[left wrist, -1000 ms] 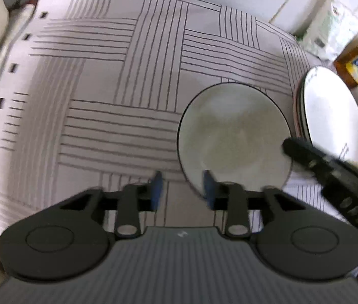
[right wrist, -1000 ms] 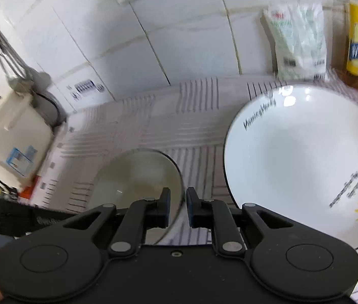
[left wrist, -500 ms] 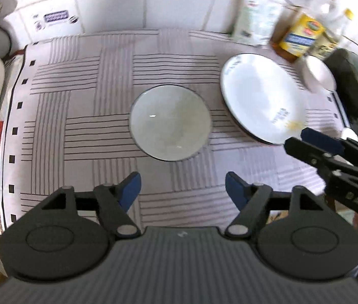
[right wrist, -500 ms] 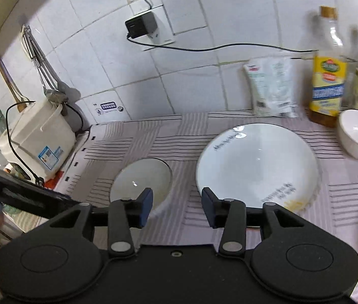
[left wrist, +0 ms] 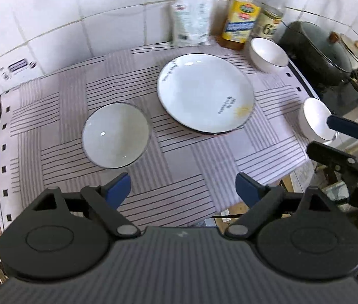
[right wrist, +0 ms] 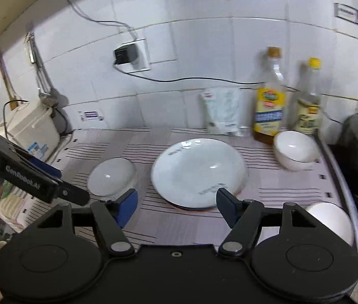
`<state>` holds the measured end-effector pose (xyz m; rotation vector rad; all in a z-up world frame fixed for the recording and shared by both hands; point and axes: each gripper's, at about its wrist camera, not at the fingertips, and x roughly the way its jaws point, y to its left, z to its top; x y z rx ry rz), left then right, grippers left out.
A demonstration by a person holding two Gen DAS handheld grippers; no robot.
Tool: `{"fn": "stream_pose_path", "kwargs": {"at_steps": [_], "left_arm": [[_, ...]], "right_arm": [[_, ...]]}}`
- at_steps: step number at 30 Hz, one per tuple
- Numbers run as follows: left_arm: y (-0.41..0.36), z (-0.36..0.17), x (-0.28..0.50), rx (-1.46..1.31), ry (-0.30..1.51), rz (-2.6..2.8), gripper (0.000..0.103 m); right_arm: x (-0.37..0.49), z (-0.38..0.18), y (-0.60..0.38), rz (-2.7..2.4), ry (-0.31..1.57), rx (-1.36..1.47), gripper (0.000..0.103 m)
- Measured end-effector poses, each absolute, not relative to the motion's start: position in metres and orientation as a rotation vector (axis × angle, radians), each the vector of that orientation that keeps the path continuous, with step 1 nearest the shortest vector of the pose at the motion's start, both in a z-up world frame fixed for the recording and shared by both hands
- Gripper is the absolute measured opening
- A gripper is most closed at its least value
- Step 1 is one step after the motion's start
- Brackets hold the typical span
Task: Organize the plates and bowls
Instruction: 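Move both tools to the white bowl near the stove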
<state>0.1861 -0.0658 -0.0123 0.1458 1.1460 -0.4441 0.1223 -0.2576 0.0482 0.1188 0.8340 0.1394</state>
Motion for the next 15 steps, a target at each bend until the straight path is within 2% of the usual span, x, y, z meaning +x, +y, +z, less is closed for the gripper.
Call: {"fn": "stream_pose_path", "kwargs": {"at_steps": [2,5,9,15], "left_arm": [[-0.077,-0.013,0.185,0.166,1.143,-0.459,0.092],[-0.096,-0.013,0.182,0.197,1.136,-0.487,0.094],[-0.120,-0.016,0.181,0.219,1.110,-0.520,0.100],[-0.162,-0.030,0.192,0.238,1.113,-0.569,0.100]], "right_arm": [[0.113,0.047,-0.268,0.107,0.837,0.111,0.076],[0.100,0.044,-0.285,0.060,0.840,0.100,0.087],[0.088,0.032,-0.306,-0.005,0.840,0.092,0.088],[0.076,0.001,-0.336,-0.128,0.836,0.099,0.092]]}}
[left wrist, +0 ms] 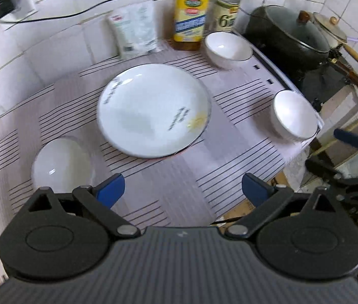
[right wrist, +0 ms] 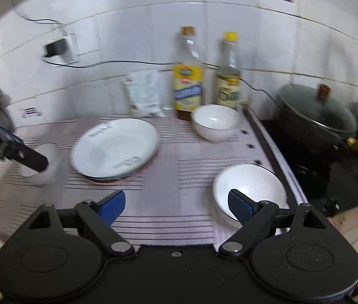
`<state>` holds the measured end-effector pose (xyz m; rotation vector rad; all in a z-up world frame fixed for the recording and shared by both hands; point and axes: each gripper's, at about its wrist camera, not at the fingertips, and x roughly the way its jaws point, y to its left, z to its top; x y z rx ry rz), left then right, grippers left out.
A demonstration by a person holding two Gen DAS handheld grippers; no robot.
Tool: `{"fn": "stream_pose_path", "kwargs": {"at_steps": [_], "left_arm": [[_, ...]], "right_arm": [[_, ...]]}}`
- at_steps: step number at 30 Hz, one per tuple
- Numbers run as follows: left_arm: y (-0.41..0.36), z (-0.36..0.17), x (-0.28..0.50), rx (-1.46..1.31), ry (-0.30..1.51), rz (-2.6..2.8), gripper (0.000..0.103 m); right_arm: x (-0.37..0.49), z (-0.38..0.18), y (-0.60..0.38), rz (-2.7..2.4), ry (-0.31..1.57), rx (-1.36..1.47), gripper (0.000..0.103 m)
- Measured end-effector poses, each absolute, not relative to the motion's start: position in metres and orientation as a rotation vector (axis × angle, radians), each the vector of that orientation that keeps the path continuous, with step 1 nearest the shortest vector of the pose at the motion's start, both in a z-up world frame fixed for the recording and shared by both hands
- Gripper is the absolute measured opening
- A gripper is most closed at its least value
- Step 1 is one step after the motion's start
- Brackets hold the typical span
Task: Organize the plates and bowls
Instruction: 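Move both tools to the white bowl near the stove, then close both grippers on the rim of the bowl near the stove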
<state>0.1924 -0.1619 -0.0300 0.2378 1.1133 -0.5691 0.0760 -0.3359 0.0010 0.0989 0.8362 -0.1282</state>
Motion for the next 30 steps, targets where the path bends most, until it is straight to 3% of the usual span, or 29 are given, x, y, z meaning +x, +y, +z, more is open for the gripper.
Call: {"fn": "stream_pose_path", "kwargs": {"at_steps": [17,30], "left_arm": [[-0.292,-0.087,0.220,0.200,1.125,-0.741,0.098],[-0.355,-0.138,0.230,0.188,1.198,-0.795,0.094]], "right_arm": [[0.076,-0.110,-0.400,-0.370,0.853,0.176,0.092],[0.094,-0.143,-0.407,-0.381,0.797,0.142,0.093]]}}
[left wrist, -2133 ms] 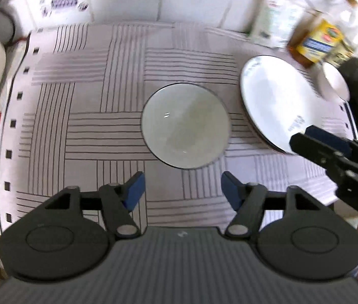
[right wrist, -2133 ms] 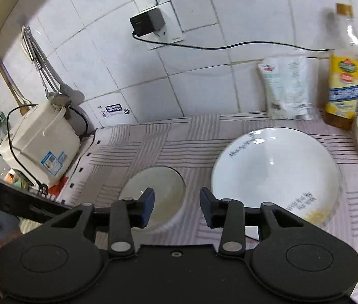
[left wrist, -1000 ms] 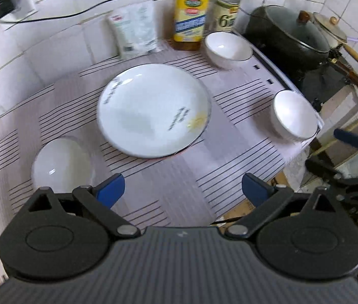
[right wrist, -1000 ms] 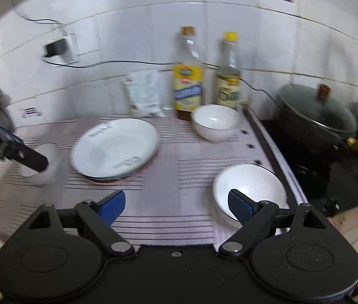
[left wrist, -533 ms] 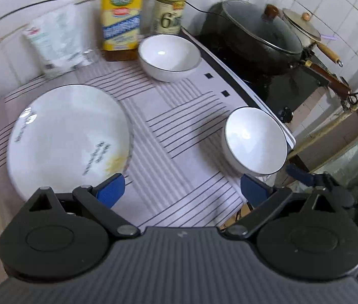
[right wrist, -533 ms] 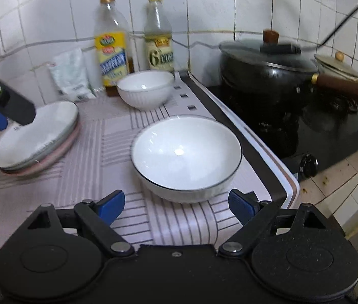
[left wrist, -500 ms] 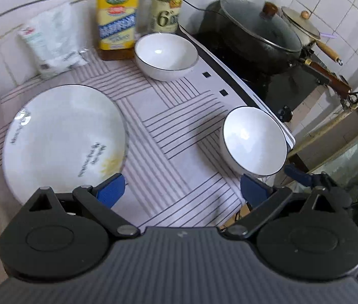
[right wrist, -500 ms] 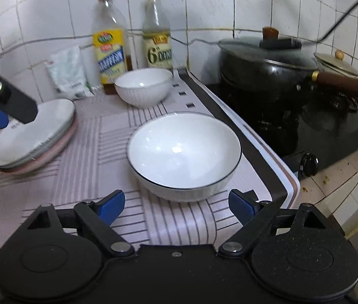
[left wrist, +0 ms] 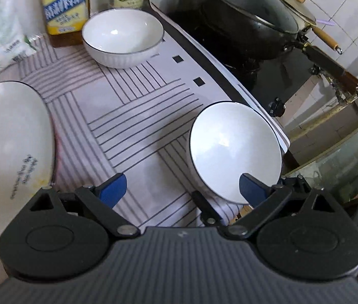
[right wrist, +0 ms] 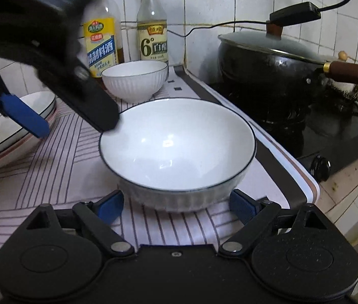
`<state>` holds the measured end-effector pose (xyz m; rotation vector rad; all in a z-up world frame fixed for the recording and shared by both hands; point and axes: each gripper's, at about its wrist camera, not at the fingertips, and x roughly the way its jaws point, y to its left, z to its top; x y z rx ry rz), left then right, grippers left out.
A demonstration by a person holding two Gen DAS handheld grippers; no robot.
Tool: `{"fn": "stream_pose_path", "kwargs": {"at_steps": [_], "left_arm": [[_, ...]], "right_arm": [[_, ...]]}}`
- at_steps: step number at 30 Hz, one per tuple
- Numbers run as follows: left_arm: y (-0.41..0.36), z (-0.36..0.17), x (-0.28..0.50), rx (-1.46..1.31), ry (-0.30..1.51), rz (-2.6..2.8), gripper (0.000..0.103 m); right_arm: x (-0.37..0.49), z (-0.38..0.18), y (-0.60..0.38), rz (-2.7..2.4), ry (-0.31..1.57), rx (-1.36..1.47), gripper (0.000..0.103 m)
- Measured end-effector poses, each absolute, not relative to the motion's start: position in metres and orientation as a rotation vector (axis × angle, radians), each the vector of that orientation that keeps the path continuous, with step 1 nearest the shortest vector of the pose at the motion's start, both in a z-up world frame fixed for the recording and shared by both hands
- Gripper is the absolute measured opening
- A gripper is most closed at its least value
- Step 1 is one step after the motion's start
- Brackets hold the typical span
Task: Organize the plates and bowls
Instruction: 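Close both grippers on the rim of the bowl near the stove, then lift the bowl and carry it over the first white bowl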
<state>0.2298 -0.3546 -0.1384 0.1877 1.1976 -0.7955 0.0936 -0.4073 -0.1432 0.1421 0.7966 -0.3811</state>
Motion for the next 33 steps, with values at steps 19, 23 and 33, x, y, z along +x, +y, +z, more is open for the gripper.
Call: {"fn": "stream_pose_path", "kwargs": {"at_steps": [19,23,33], "left_arm": [[-0.378,-0.183,0.255,0.103,1.279,-0.796,0.019],[-0.379,-0.182,0.255,0.107,1.285,-0.826,0.011],[-0.360,-0.164,0.253,0.154,1.290,-0.812,0.011]], "right_arm": [[0.108,-0.157,-0.409,-0.409,0.716,0.133,0.099],[0.108,-0.155,-0.405,-0.411,0.723,0.128,0.099],[0.112,-0.143,-0.388,-0.376,0.720,0.139,0.098]]}}
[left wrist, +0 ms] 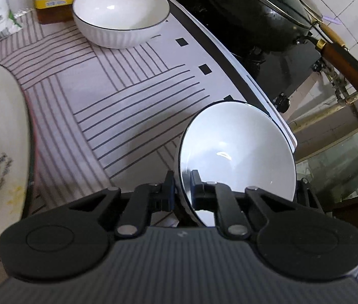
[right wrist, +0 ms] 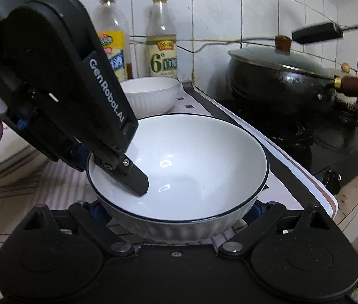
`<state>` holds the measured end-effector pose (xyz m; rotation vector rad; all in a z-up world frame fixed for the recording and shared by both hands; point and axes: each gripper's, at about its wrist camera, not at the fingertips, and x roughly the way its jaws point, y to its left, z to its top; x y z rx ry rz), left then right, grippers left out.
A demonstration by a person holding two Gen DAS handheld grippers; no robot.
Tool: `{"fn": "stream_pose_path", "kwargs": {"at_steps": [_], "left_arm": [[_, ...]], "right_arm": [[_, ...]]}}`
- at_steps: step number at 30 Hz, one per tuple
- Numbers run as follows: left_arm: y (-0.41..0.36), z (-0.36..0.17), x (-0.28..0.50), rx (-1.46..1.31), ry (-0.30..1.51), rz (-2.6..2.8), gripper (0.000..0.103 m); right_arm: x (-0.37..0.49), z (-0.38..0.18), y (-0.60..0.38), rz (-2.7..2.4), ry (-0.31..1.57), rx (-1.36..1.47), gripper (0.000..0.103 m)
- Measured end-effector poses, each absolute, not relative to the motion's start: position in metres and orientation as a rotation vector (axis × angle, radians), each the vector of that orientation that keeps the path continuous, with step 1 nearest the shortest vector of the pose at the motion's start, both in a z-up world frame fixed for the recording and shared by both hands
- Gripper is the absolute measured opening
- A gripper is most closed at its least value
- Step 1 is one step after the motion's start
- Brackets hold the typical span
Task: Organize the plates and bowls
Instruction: 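Lift the bowl and carry it over the first white bowl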
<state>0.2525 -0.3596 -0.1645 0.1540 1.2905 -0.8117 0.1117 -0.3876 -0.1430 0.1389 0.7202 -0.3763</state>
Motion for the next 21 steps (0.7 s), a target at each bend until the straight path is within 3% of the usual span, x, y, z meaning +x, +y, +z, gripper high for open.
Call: {"fn": "stream_pose_path", "kwargs": {"at_steps": [21], "left_arm": [[-0.279,-0.068,0.213,0.187,1.185,-0.759,0.012]], "right_arm": [[0.109,-0.056,-0.332,-0.243,0.705,0.124,0.098]]}}
